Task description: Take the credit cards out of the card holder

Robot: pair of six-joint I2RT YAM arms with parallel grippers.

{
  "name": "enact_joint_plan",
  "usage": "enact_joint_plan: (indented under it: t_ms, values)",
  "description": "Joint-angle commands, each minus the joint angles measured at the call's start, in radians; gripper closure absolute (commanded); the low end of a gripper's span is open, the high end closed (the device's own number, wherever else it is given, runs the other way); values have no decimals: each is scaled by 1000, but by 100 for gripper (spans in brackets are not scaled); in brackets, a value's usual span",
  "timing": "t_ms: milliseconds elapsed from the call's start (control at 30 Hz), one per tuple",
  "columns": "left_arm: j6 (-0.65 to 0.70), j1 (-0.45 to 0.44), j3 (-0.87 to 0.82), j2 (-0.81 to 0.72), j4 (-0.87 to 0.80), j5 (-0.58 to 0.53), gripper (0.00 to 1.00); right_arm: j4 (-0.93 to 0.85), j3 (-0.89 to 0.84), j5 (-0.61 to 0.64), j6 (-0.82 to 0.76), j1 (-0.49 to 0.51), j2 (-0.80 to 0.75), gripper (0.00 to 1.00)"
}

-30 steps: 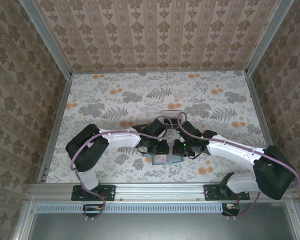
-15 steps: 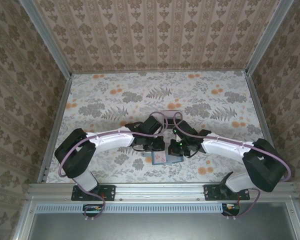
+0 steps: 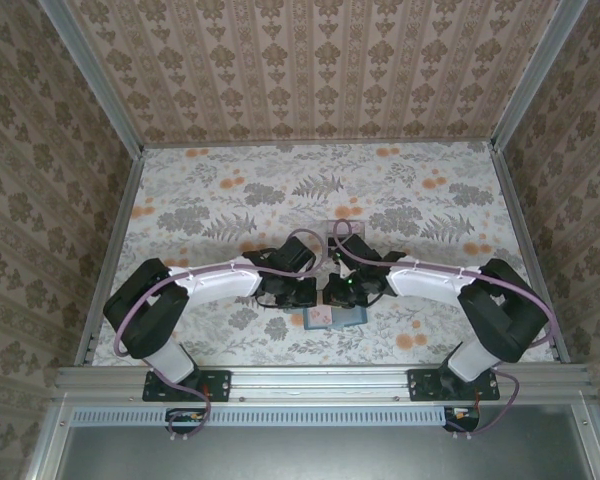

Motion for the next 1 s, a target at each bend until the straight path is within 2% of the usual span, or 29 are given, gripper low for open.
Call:
enact_joint_plan:
  t_ms: [0,267,700,967]
  values:
    - [7,7,-15,-4,13,18,92,-5,36,-22,11,0,39,85]
    - [5,8,-33,13,24,22,92,-57,44,13,-11,-2,62,72]
    - [11,10,-44,29,8,8,92,-179,76,115,-60,-2,52,68]
    - [13,8,-16,17,-8,8,93,-167,75,90,-58,-2,11,67]
